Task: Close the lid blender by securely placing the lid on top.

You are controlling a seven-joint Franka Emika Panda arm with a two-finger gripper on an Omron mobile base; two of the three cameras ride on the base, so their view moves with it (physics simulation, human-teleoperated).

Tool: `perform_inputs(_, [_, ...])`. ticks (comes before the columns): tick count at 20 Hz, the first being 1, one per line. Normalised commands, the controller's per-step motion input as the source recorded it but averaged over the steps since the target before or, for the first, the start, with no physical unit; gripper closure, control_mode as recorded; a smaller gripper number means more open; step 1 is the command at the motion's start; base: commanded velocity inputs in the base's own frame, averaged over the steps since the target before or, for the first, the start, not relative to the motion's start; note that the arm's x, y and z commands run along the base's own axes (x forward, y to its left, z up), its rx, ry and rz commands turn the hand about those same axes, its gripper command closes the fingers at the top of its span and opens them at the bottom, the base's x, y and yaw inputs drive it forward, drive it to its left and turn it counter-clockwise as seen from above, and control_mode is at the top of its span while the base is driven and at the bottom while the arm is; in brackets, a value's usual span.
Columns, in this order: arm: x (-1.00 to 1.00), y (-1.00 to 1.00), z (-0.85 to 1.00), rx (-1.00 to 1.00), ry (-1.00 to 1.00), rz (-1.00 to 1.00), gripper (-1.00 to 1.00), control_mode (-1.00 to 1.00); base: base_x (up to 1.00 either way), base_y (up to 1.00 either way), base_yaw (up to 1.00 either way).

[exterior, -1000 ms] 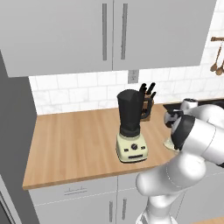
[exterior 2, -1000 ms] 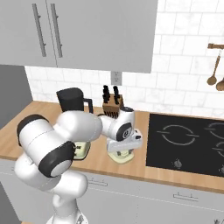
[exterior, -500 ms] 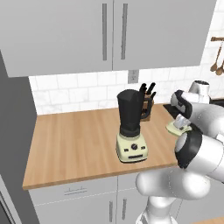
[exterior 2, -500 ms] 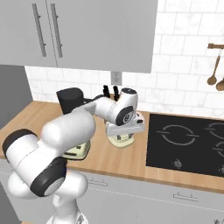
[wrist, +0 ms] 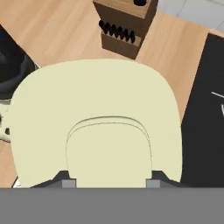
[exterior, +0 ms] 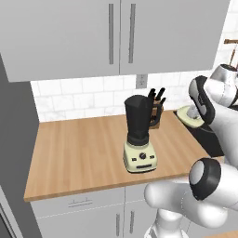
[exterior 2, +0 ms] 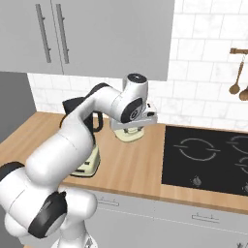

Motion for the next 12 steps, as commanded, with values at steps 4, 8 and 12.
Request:
perform_inputs(4, [-0.01,0.58,1.0,0.0,-0.11,0.0,1.0,-1.0,0.0,0.0,0.0])
perform_inputs(8, [-0.01,0.74,1.0,0.0,-0.03,0.0,1.0,-1.0,0.0,0.0,0.0])
perform_inputs(12, [-0.01,0.66,1.0,-0.04,0.0,0.0,1.0,-1.0,0.0,0.0,0.0])
